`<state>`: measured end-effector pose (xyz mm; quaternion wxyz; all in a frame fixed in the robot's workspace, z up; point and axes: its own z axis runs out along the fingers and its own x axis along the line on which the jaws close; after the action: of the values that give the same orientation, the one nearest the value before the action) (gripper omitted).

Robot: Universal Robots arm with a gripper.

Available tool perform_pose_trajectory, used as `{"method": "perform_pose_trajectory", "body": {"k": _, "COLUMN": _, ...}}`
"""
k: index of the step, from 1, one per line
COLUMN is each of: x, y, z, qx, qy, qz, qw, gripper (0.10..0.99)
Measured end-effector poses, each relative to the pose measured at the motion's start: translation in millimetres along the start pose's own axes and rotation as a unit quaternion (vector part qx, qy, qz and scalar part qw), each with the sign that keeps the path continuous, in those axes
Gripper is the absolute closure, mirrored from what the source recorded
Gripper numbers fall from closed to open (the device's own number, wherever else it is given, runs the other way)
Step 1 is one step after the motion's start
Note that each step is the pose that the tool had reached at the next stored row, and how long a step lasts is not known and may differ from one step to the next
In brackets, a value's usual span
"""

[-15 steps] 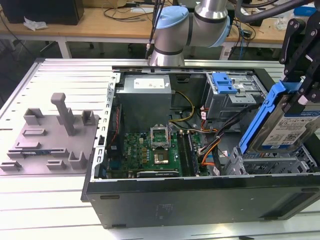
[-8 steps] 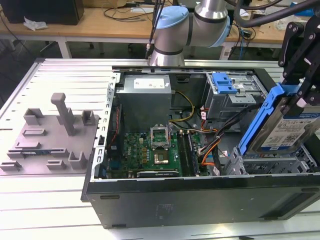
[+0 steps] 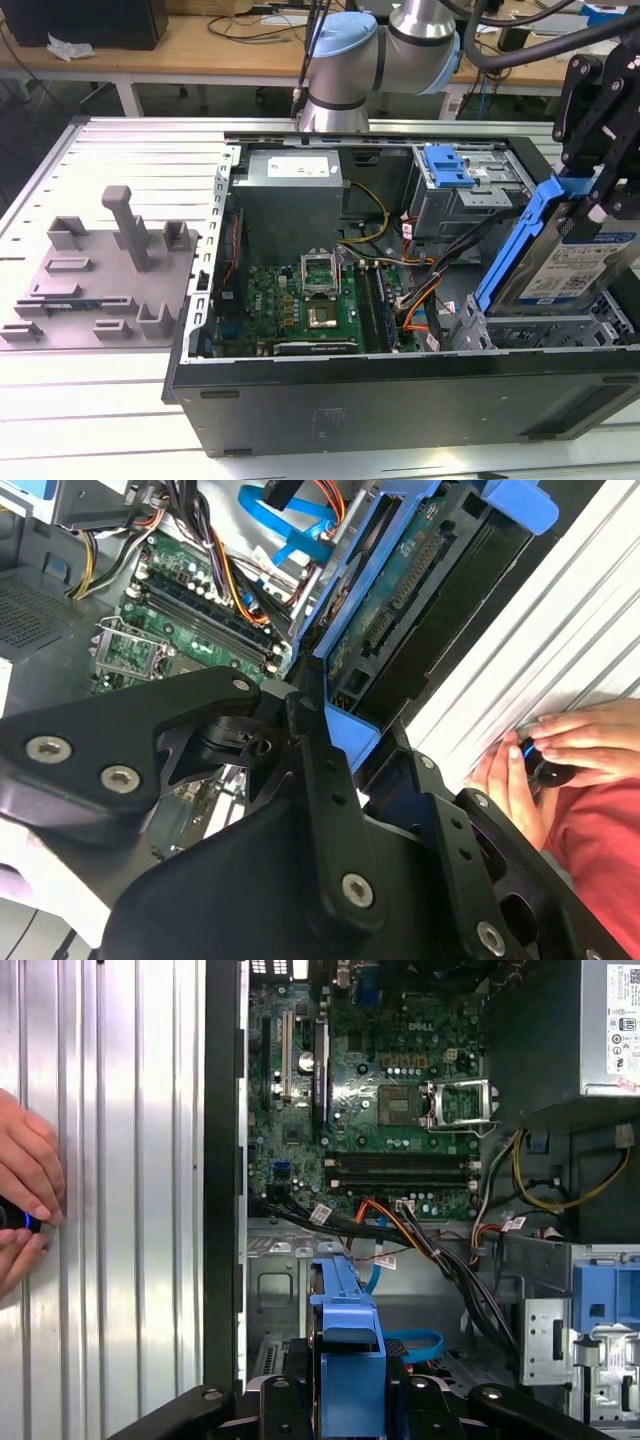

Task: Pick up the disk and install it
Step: 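Insert the disk into the insertion slot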

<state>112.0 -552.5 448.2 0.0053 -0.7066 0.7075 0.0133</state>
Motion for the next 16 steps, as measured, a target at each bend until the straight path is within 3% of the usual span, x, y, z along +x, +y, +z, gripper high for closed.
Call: {"method": "perform_pose_trajectory", "body": {"k": 16, "x": 2.1, "y": -0.2, "z": 14.7, "qx": 0.0000, "qy": 0.0001, "qz": 0.000, "qw": 1.0000, "gripper": 0.722}}
